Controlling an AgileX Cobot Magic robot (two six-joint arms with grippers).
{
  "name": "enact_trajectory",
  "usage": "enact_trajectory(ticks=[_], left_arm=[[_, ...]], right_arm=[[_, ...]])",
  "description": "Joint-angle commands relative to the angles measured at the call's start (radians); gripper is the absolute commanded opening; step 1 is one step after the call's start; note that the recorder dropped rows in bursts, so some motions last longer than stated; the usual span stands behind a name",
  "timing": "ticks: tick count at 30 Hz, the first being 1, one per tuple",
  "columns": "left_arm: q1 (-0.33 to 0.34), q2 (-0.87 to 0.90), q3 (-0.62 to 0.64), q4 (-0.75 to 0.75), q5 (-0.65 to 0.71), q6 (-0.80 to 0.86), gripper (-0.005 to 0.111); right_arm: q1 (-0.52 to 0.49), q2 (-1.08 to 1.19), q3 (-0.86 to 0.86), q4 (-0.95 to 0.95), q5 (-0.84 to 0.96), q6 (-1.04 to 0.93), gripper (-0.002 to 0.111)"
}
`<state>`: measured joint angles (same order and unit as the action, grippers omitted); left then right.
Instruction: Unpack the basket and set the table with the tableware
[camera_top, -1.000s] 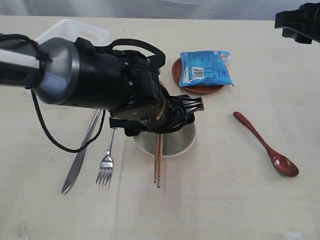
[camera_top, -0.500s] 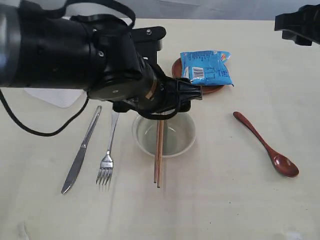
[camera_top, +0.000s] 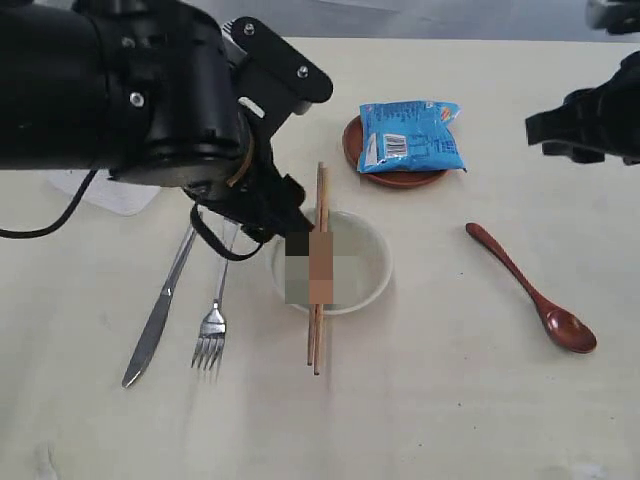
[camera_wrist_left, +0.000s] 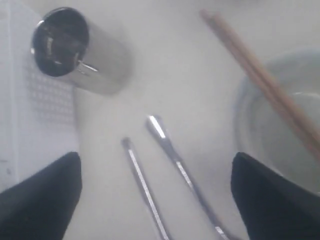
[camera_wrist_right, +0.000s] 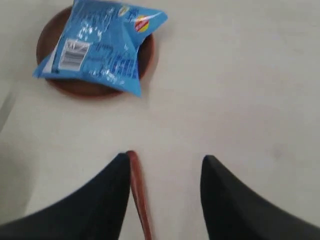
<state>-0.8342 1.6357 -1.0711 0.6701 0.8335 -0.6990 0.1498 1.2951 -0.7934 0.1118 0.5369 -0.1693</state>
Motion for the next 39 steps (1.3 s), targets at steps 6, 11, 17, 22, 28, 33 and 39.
enact_trajectory(ticks=[6,11,17,22,28,33,39], left_arm=[[-0.001,-0.009,0.099,0.344,0.01,-0.291,0.006],[0.037,-0.098,0.161,0.422,-0.098,-0.353,0.0],[0.327,-0.33,0.357,0.106,-0.661,-0.052,0.0],[0.383,-0.398,0.412,0.106,-0.729,-0.052,0.0],[0.383,-0.398,0.412,0.106,-0.731,-0.052,0.0],[0.383,-0.398,0.412,0.106,-0.731,-0.052,0.0],[0.383,-0.398,0.412,0.101,-0.731,-0.052,0.0]], right_arm=[[0.062,0.105,0.013,-0.011,0.079,-0.055,0.044],[0.062,0.175,0.013,-0.026,0.101,-0.11,0.044],[0.062,0.317,0.013,-0.03,0.071,-0.17,0.044],[0.062,0.392,0.013,-0.03,0.041,-0.17,0.043],[0.062,0.439,0.013,-0.024,0.037,-0.17,0.024],[0.062,0.438,0.013,-0.021,0.027,-0.168,0.024],[0.062,0.456,0.013,-0.005,0.01,-0.163,0.024]])
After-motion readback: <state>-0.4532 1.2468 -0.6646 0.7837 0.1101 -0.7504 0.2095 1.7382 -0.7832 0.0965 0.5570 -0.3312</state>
